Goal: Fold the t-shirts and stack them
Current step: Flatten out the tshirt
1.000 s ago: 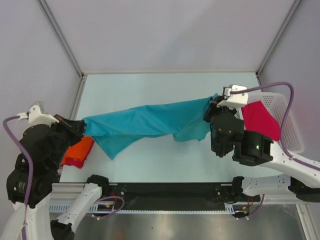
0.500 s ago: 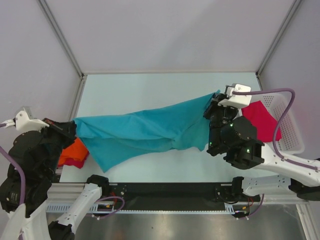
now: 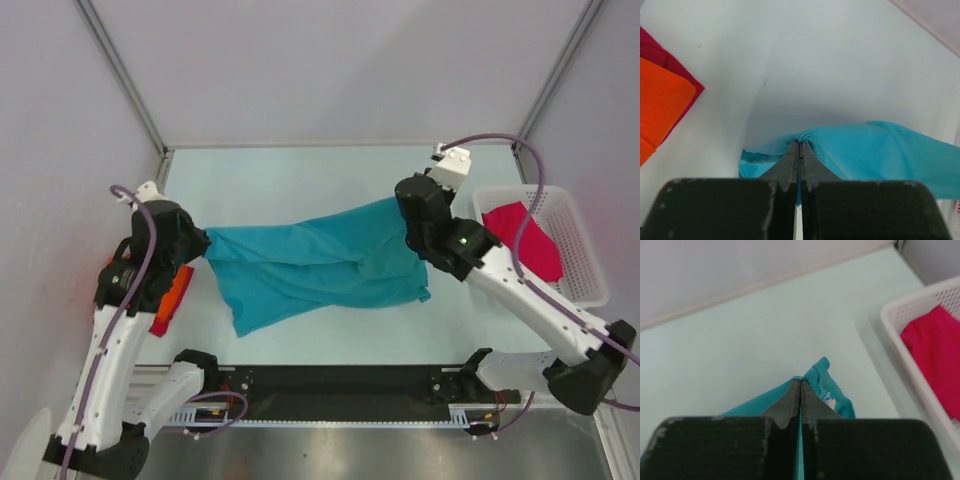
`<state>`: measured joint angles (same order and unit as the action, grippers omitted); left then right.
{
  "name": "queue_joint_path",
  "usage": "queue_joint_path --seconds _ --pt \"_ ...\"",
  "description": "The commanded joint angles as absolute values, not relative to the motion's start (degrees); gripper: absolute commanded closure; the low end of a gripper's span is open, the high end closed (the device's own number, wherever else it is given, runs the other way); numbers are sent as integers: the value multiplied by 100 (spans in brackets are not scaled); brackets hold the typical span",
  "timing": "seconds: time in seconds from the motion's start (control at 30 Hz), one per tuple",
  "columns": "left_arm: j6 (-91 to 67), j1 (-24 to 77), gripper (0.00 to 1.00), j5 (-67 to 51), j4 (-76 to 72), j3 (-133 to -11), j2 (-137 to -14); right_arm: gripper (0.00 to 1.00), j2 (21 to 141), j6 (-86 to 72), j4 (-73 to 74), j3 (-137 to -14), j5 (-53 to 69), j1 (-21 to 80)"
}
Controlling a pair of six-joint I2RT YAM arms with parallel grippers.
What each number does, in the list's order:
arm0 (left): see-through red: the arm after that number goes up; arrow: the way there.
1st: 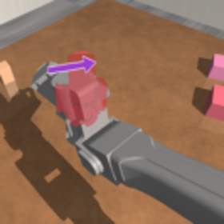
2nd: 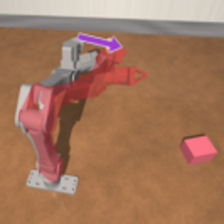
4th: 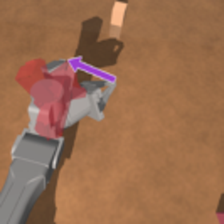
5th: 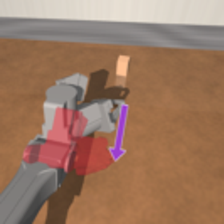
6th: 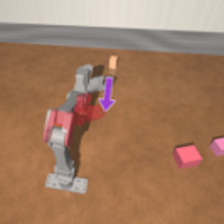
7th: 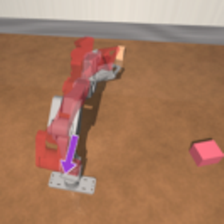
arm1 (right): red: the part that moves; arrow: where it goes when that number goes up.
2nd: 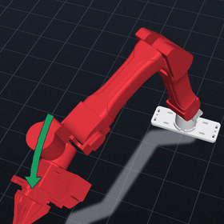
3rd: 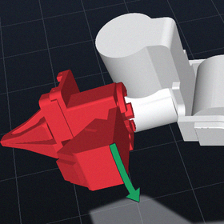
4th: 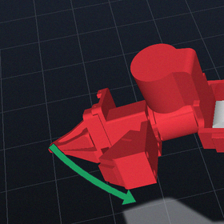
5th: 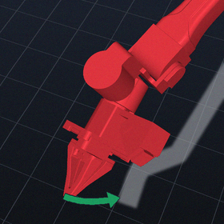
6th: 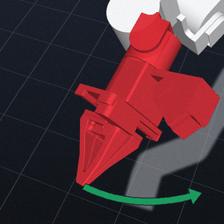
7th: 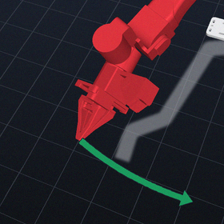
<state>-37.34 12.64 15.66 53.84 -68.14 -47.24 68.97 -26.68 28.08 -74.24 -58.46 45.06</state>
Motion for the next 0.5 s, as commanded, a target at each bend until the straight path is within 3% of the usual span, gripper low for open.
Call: queue_joint_path --seconds 0.0,0.17,0.47 --pt "-3770 1134 100 1389 4220 -6531 -5351 100 7557 -3551 2893 -6866 -4194 3666" --pt "-3911 862 100 1187 3465 -6293 -6283 100 8820 -3376 2496 -7109 -3411 3060" --pt "-3999 659 100 1186 2927 -6978 -8322 100 10282 -2962 2294 -8559 -3445 2655"
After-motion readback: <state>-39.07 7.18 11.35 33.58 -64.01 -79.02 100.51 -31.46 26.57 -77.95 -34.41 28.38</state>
